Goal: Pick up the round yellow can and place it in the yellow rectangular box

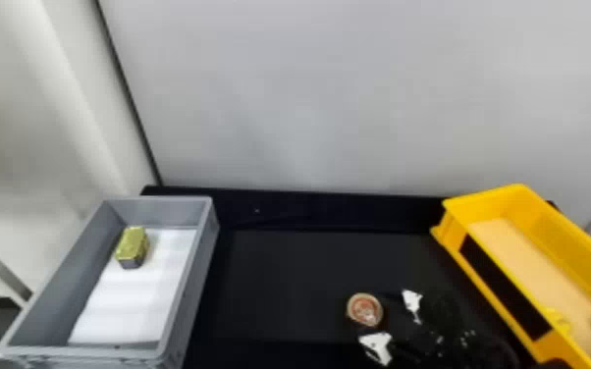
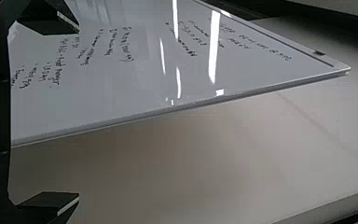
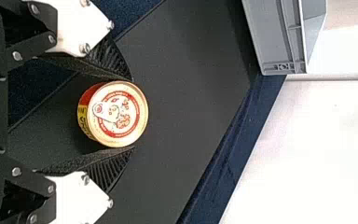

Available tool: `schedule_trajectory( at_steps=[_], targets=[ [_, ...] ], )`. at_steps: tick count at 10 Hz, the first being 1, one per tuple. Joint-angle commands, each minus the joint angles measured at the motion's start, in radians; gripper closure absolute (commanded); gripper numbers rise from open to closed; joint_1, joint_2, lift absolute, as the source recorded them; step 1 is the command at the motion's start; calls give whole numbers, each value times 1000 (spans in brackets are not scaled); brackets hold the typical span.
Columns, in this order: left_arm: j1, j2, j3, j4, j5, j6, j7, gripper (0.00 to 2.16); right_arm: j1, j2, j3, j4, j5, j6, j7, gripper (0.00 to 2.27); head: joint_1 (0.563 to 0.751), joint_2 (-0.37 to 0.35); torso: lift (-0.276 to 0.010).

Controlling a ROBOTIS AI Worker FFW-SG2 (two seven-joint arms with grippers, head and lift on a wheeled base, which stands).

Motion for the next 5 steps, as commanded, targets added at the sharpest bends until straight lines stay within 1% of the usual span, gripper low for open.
schedule_trajectory(
  at_steps=[1,4,5],
  targets=[
    [0,-3,3,0,0,0,0,30,3,0,1,0,0,3,0,527,694,14,-61],
    [-1,-3,11,-2,0,-2,-6,30,12,-2,-5,-9,2,6,-5,665,694,14,-61],
    [-1,-3,14,-2,0,-2,-8,30,12,-2,-5,-11,0,8,-5,681,694,14,-61]
  ],
)
